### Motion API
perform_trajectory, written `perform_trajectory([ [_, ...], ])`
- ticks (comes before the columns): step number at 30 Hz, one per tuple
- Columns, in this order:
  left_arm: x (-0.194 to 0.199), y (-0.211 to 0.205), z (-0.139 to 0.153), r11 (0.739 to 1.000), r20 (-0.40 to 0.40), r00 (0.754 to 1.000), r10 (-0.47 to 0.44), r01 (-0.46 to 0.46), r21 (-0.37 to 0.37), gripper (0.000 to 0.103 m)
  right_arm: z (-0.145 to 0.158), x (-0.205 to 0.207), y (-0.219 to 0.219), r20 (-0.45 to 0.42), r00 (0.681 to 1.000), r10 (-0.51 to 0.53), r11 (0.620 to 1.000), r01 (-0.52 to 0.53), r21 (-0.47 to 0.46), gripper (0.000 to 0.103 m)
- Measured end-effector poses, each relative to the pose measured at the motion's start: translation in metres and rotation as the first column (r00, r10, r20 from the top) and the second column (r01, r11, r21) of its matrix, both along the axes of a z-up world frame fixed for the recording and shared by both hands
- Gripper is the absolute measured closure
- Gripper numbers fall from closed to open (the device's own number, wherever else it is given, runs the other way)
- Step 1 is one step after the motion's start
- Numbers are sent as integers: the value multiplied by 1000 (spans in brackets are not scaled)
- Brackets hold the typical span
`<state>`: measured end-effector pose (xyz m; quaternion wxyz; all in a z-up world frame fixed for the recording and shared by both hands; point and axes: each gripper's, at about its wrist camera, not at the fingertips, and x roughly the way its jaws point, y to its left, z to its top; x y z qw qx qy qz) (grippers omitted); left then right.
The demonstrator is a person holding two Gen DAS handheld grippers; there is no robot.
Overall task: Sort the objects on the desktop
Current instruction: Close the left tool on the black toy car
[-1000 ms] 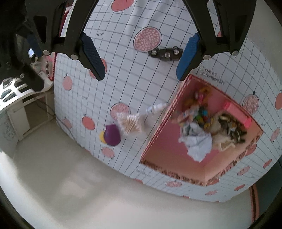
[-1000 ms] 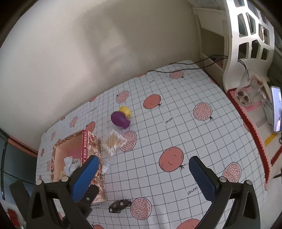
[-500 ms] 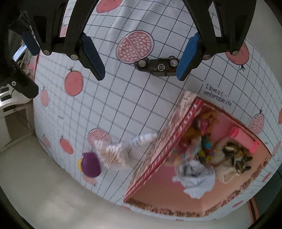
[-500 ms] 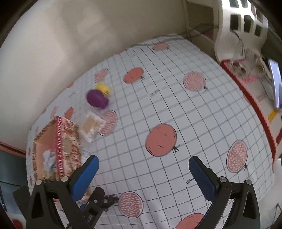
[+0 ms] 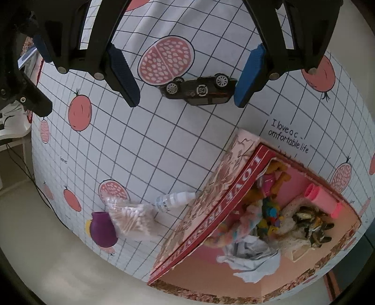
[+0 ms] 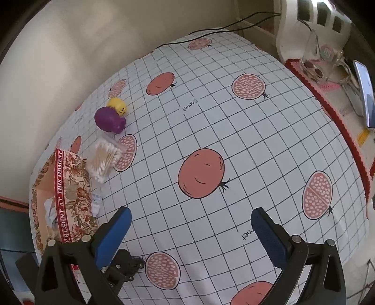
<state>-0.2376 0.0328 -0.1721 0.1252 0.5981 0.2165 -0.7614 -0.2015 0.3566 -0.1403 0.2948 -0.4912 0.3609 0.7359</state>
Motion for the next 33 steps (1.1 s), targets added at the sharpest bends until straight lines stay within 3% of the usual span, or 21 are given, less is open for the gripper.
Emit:
perform_trajectory([
  [9,3,1,-13,1000,50,999,1,-1,-5,20,-2,-1,-1,7,1000,6,1000,-6,-1,0],
  [11,4,1,-14,1000,53,999,1,0,-7,27,-3,-1,0,9,1000,4,1000,-4,-3,0],
  [33,10,8,-17,999,62,997,-43,45,-25,26,-7,-7,-1,23,999,34,999,-34,8,0],
])
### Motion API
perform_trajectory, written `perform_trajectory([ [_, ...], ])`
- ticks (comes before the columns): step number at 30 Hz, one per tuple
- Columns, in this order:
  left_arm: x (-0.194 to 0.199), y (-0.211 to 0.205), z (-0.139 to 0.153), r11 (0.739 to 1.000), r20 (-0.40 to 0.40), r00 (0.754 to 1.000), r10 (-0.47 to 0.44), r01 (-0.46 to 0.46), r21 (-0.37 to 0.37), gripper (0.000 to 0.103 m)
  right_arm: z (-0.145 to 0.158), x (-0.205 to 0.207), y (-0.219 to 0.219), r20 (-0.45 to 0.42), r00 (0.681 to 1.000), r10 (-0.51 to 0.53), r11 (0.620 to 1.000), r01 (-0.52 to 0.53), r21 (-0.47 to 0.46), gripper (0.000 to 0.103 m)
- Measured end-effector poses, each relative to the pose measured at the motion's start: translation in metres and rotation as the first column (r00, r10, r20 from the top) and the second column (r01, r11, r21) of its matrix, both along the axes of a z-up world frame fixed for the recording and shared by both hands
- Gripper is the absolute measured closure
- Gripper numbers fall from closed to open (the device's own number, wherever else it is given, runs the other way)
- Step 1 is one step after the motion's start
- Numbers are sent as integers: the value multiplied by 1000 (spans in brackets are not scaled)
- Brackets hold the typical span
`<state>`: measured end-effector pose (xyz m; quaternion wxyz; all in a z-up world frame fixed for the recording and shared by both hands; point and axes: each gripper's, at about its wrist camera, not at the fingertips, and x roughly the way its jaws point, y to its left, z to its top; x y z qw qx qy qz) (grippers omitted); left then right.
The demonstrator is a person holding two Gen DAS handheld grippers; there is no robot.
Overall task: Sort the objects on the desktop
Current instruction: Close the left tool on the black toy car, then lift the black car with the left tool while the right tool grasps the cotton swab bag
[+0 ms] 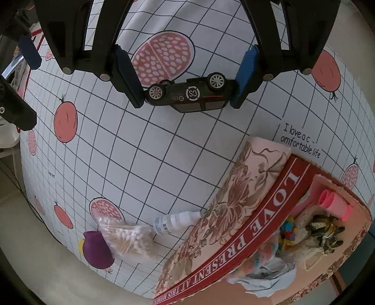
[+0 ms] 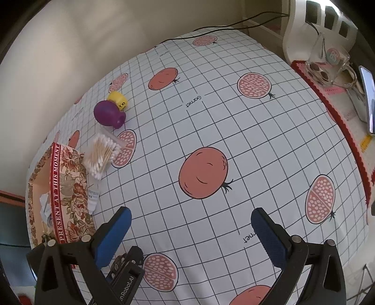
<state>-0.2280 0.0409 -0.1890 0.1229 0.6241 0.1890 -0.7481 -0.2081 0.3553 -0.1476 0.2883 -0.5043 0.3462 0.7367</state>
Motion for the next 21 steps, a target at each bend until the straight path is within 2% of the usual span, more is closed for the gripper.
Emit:
perform_trajectory([
  [11,-6,10,4,1000,-20,1000,-8,8,9,27,2,-4,-2,-18,1000,9,1000,-9,7,0],
  [21,-9,8,28,999,-126,992,-8,14,47,27,15,-15,0,-163,985,50,998,-45,34,0],
])
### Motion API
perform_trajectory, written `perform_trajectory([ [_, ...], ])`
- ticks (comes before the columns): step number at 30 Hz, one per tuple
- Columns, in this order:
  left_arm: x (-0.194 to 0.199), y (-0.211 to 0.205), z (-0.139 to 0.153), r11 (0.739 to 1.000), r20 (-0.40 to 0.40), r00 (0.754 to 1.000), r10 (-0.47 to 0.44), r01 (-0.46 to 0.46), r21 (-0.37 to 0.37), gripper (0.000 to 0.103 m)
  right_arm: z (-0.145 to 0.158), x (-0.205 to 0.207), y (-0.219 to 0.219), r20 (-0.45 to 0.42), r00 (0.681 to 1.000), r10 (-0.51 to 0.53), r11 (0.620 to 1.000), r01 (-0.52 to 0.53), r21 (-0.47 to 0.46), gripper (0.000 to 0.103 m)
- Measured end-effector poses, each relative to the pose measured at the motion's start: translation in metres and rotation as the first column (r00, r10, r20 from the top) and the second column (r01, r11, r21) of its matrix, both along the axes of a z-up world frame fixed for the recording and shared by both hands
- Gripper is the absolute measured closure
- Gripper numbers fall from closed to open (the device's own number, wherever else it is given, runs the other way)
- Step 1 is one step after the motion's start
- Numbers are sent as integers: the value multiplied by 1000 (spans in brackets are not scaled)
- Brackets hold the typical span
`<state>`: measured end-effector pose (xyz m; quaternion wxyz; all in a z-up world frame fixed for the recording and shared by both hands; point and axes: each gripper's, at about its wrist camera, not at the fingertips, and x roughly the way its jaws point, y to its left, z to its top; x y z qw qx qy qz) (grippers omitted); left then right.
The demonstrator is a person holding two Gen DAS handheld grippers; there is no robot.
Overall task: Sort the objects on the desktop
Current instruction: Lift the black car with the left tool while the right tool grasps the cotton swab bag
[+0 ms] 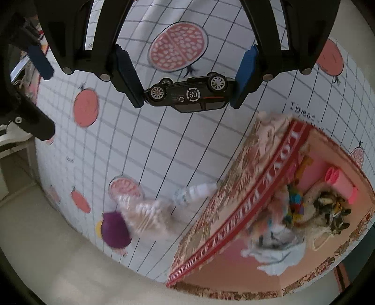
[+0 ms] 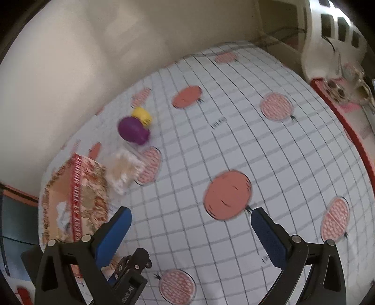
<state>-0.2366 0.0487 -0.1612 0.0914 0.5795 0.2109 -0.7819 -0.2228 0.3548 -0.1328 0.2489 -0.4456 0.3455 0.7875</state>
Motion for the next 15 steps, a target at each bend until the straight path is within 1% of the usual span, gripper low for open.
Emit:
perform_trajectory([
  [2,-1,-2,6,1000,-19,1000,4,-3,10,27,4,-3,2,-20,1000,-1,1000,1,3,0],
  [3,-2,-3,10,1000,-33,999,9,-9,23,27,8,-3,2,-55,999,-2,1000,2,13,0],
  [4,-3,-4,16,999,-55,998,11,-9,34,27,12,-4,3,-73,997,0,1000,2,26,0],
  [5,-4,-4,20,999,-68,998,8,-6,34,27,15,-5,4,-77,997,1,999,2,40,0],
  [7,-12,-7,30,999,-102,995,-6,10,39,27,23,-6,6,-113,994,0,997,8,70,0],
  [8,-10,-28,29,999,-127,992,-13,19,49,27,27,-5,8,-132,991,2,996,10,87,0],
  [10,-15,-33,37,998,-167,986,-25,33,46,27,31,-7,10,-147,989,9,993,9,120,0],
  [12,-29,-34,40,998,-208,978,-30,42,53,27,33,-9,14,-161,987,11,989,13,148,0],
  [13,-40,-25,38,998,-224,974,-31,44,55,27,34,-11,16,-168,986,8,988,17,152,0],
  [15,-42,-24,59,998,-263,964,-35,49,47,27,34,-12,21,-187,982,0,988,28,152,0],
])
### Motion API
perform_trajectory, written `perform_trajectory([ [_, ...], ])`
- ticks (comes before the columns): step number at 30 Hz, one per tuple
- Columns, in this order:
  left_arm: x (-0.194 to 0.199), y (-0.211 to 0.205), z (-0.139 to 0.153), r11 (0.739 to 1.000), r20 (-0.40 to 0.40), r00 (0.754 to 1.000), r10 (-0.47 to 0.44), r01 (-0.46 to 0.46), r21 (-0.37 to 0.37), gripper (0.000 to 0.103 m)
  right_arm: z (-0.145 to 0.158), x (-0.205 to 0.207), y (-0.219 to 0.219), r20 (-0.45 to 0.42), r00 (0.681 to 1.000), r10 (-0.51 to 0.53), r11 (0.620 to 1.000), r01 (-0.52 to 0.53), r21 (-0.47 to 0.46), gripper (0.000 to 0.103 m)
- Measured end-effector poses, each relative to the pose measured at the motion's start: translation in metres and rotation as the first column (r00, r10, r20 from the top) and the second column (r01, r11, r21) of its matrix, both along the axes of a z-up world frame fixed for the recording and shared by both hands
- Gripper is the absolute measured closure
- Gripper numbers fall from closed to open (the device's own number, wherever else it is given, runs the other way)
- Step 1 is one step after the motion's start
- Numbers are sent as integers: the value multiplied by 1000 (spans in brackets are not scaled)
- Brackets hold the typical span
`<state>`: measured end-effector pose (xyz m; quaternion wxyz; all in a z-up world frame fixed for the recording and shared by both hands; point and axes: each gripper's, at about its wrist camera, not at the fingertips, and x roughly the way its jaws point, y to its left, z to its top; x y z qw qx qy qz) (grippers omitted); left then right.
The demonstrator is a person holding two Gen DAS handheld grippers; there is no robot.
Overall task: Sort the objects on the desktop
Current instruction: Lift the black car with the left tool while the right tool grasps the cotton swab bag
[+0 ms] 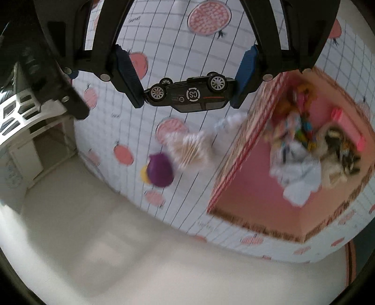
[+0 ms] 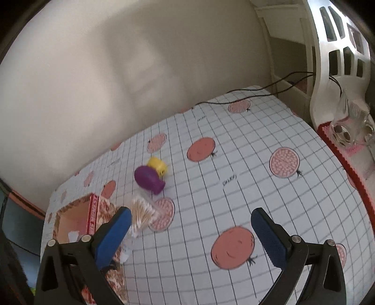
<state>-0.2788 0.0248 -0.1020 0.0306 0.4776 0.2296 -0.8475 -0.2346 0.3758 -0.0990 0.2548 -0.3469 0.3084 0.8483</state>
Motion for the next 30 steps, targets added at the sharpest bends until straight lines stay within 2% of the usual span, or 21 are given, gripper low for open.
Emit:
perform_trajectory([
  [5,-13,-13,13,999,-77,996,33,-34,-12,27,-4,-17,1,-10,999,47,998,-47,39,0],
  [12,-8,-52,36,995,-188,977,102,-104,-4,27,-42,-53,-23,83,978,191,980,-195,36,0],
  [15,-6,-66,42,990,-219,968,125,-136,-38,27,-56,-65,-35,114,965,238,970,-242,23,0],
  [23,-10,-109,29,968,-197,956,219,-238,-78,27,-79,-108,-62,178,919,351,932,-362,32,0],
  [30,-9,-147,8,949,-155,942,299,-310,-53,27,-99,-143,-79,265,857,441,876,-475,78,0],
])
